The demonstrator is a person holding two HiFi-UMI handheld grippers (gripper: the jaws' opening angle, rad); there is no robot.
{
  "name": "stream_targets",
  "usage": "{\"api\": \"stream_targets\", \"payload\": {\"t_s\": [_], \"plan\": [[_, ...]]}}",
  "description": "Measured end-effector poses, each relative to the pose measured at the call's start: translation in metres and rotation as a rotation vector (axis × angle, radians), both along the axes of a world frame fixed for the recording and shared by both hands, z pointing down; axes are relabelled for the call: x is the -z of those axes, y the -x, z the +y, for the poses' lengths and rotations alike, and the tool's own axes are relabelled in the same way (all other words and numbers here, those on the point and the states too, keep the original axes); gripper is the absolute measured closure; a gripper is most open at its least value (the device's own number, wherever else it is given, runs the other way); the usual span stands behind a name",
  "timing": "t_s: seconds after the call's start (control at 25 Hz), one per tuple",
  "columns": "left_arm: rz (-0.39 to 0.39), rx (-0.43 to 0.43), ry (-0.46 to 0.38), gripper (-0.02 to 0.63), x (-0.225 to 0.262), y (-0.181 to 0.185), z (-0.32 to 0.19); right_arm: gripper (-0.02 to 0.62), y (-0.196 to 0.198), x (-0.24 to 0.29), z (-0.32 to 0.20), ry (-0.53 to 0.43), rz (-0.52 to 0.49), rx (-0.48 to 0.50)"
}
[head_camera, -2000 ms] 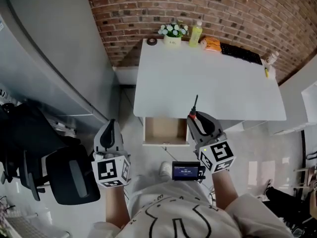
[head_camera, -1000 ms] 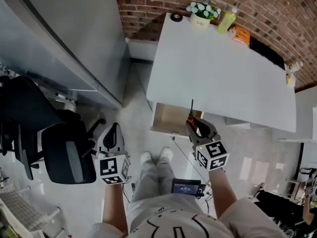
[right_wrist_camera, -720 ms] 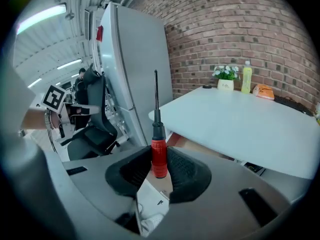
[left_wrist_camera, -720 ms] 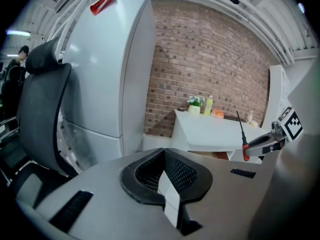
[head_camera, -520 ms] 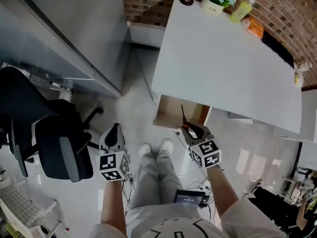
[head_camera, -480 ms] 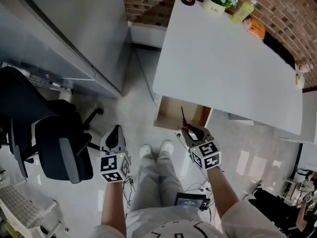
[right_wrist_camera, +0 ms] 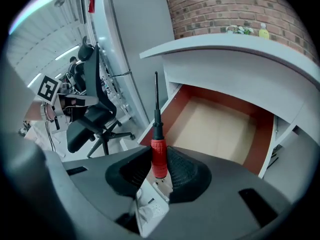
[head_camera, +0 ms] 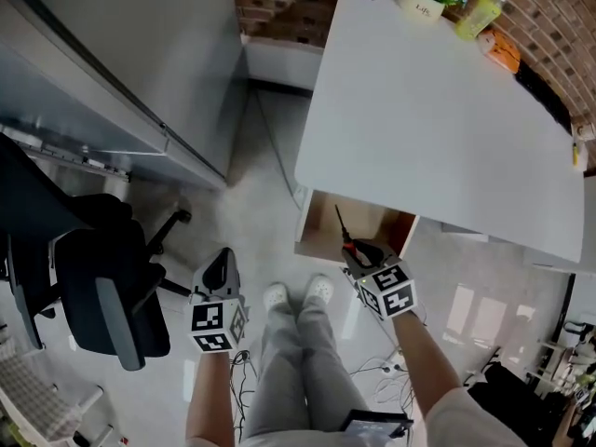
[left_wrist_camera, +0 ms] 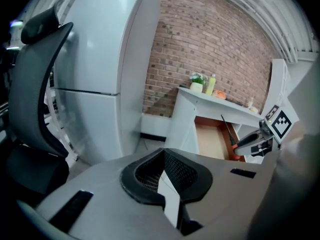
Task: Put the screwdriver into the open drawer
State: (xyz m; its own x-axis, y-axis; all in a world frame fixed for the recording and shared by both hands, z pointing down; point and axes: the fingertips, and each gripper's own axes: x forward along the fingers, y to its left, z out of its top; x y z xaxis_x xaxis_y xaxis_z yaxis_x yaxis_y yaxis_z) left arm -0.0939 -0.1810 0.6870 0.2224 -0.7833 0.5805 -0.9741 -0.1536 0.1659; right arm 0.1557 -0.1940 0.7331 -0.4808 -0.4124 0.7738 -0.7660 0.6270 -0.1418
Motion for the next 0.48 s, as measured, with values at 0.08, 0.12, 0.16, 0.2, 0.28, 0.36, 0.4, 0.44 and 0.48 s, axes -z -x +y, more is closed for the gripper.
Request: {"api": "stream_targets", "payload": {"t_s": [0.08,0.12,0.16,0.2,0.28,0.36,0.4,0.44,0.48], "plan": [[0.006,0.002,0.009,0.594,-0.011,0.001,-0.002,0.495,0.000,-0.012,-0.007,0.024,-0.002,-0.003],[0.015,0.008,0.014,0.594,-0.016,0.002,-0.004,0.495,0.000,-0.017,-0.010,0.040,-0.004,-0.005],[0.025,0.015,0.021,0.594,-0.020,0.002,-0.005,0.495,0.000,-0.022,-0.013,0.056,-0.002,-0.003],[0.032,0.022,0.028,0.594,-0.023,0.002,-0.006,0.495,-0.001,-0.027,-0.015,0.072,0.006,0.003],[0.037,0.027,0.039,0.594,-0.029,0.002,-0.009,0.494,-0.002,-0.037,-0.020,0.100,0.035,0.022],[0.036,0.020,0.049,0.594,-0.033,0.001,-0.011,0.495,-0.001,-0.047,-0.025,0.128,0.062,0.040],[0.034,0.014,0.054,0.594,-0.035,0.001,-0.011,0.495,0.000,-0.052,-0.027,0.146,0.070,0.043],[0.033,0.008,0.060,0.594,-0.036,0.000,-0.012,0.494,0.001,-0.057,-0.029,0.167,0.077,0.041],[0.031,0.002,0.066,0.594,-0.038,0.000,-0.012,0.495,0.002,-0.061,-0.030,0.190,0.083,0.035]]}}
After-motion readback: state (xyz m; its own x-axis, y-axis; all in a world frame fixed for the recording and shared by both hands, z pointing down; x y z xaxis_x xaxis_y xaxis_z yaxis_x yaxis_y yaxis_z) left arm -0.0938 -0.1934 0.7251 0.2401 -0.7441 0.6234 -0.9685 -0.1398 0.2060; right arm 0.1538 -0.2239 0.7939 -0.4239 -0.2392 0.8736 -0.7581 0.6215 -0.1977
